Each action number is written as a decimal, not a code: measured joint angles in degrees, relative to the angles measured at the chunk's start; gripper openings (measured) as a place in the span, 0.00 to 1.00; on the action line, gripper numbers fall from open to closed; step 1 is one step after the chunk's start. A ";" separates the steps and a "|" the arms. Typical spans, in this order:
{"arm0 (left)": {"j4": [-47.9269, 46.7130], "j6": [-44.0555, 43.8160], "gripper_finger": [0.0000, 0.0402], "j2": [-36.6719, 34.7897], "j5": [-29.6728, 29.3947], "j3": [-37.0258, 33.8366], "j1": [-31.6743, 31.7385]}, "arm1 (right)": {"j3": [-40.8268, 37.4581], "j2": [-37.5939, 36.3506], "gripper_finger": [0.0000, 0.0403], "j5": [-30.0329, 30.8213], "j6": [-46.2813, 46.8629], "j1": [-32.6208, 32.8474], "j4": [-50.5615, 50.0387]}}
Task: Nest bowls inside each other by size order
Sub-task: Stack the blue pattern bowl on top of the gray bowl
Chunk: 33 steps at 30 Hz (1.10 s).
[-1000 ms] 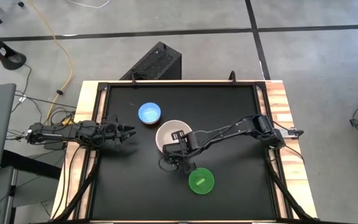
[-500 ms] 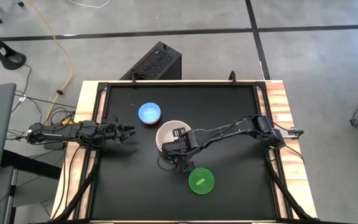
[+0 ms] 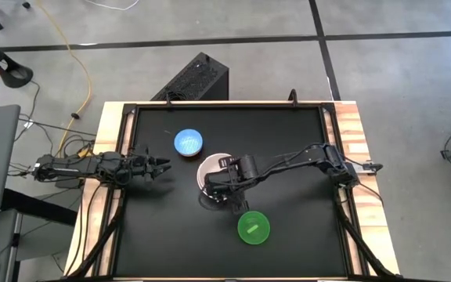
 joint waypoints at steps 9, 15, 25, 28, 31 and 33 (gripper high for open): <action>0.00 0.00 0.32 0.00 0.06 0.00 0.00 | 0.02 0.02 0.50 -6.24 -9.74 -7.90 8.47; 0.00 0.15 0.32 0.00 0.03 0.00 -0.02 | 0.14 1.23 0.42 -9.75 -9.05 -17.49 24.22; 0.00 0.35 0.32 0.89 -0.67 0.00 0.00 | 0.09 11.84 0.46 -10.99 12.03 -29.17 39.23; -0.04 0.38 0.32 1.77 -1.29 0.01 0.00 | 0.04 15.31 0.53 -11.59 12.13 -30.64 39.38; -0.02 0.45 0.32 2.56 -1.56 0.02 0.00 | -0.06 17.68 0.62 -11.62 12.35 -31.34 40.17; -0.02 0.61 0.32 3.04 -1.62 0.02 0.00 | 0.04 18.77 0.66 -11.66 12.41 -31.46 41.91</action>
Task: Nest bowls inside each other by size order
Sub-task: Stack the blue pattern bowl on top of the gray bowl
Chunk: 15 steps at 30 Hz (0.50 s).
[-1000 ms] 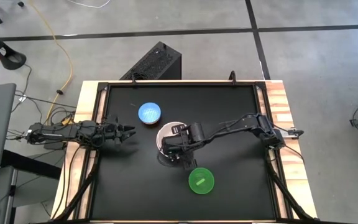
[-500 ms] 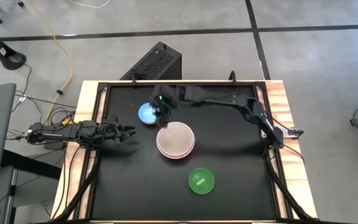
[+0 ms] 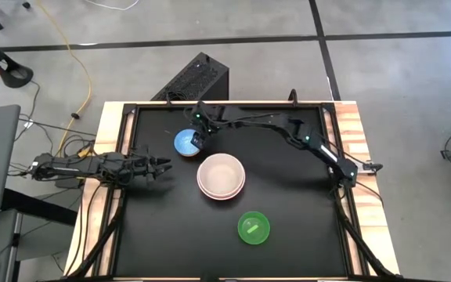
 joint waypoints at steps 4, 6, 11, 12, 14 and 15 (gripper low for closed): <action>0.09 0.53 0.32 0.33 0.04 0.00 0.00 | 0.20 1.77 0.68 0.75 0.17 0.43 0.41; 0.09 0.62 0.32 0.35 0.04 0.00 0.00 | 0.65 1.84 0.68 1.09 -0.16 0.80 0.20; 0.13 0.63 0.32 0.35 0.07 0.00 0.00 | 0.95 1.76 0.60 1.07 -0.14 1.79 0.45; 0.13 0.65 0.32 0.35 0.04 -0.01 0.00 | 0.87 1.85 0.56 1.07 -0.14 1.96 0.01; 0.14 0.64 0.32 0.35 0.04 -0.02 0.00 | 0.86 1.86 0.47 1.07 -0.16 2.00 -0.15; 0.17 0.65 0.32 0.35 0.02 -0.02 0.00 | 0.86 1.86 0.41 1.06 -0.18 2.00 -0.16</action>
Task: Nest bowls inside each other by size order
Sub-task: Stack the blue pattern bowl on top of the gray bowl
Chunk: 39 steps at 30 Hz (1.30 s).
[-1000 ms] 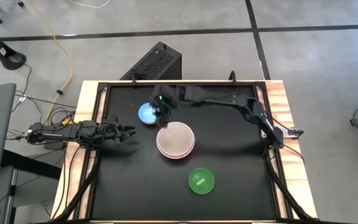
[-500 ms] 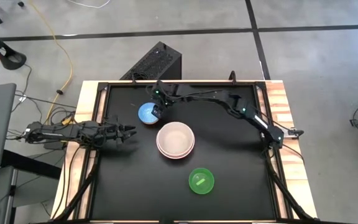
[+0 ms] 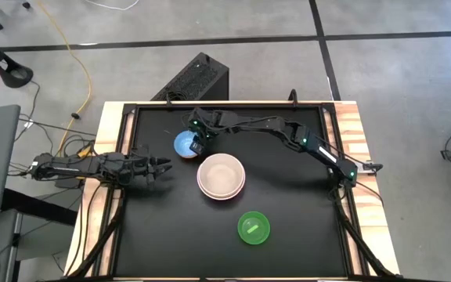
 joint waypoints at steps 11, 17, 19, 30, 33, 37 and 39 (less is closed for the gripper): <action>0.11 -0.08 0.32 0.00 -0.02 0.00 0.00 | 2.80 -0.42 0.04 -4.69 -0.29 -0.31 -3.56; 0.36 -0.10 0.32 0.00 0.02 0.00 0.00 | 9.64 -5.29 0.03 -4.12 -2.55 -0.92 -9.94; 0.48 -0.12 0.32 -0.02 0.04 -0.02 0.00 | 8.97 -9.28 0.03 -3.54 -2.94 -1.48 -9.40; 0.87 -0.45 0.32 -0.02 0.37 -0.07 -0.02 | 8.33 -24.53 0.03 -2.22 -3.47 2.23 -24.19; 0.92 -0.50 0.32 -0.02 0.40 -0.07 -0.01 | 4.19 -26.16 0.03 -2.16 -4.19 6.26 -26.94; 0.94 -0.99 0.32 -0.02 0.42 -0.07 0.00 | -7.34 -31.39 0.03 -1.59 -1.83 11.43 -21.58; 0.94 -1.02 0.32 -0.02 0.42 -0.07 0.00 | -14.82 -34.93 0.03 -0.50 0.65 13.62 -15.97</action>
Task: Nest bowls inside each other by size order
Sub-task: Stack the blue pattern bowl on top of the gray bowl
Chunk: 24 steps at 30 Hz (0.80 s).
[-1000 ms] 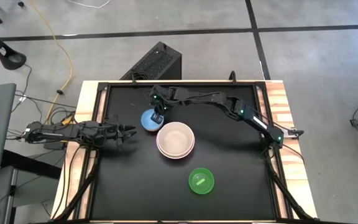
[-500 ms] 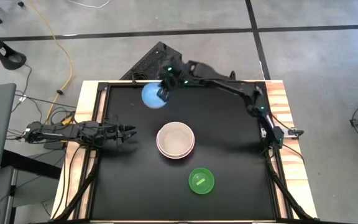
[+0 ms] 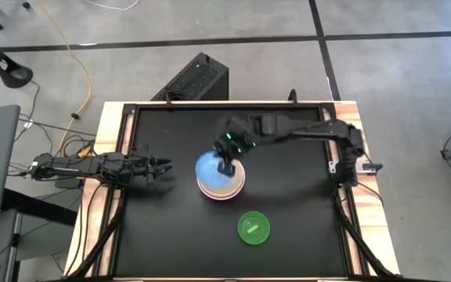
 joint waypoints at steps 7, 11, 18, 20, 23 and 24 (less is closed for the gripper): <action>0.00 -0.04 0.32 0.00 -0.02 0.00 0.00 | -20.09 -5.74 0.03 4.82 8.81 2.90 14.12; 0.04 -0.54 0.32 0.00 -0.02 0.00 0.00 | -24.12 -6.76 0.03 8.52 10.45 2.44 18.09; 0.04 -0.68 0.32 0.00 -0.11 0.00 0.00 | -26.46 -6.68 0.03 10.61 11.51 2.04 21.67; 0.04 -0.68 0.32 0.00 -0.15 0.02 0.00 | -28.19 -6.63 0.03 10.63 12.00 2.04 22.27; 0.02 -0.69 0.32 0.00 -0.17 0.02 0.00 | -30.85 -6.29 0.03 10.39 13.10 2.03 24.78; -0.01 -0.65 0.32 0.00 -0.17 0.02 0.00 | -31.78 -6.36 0.03 10.53 13.57 1.95 26.07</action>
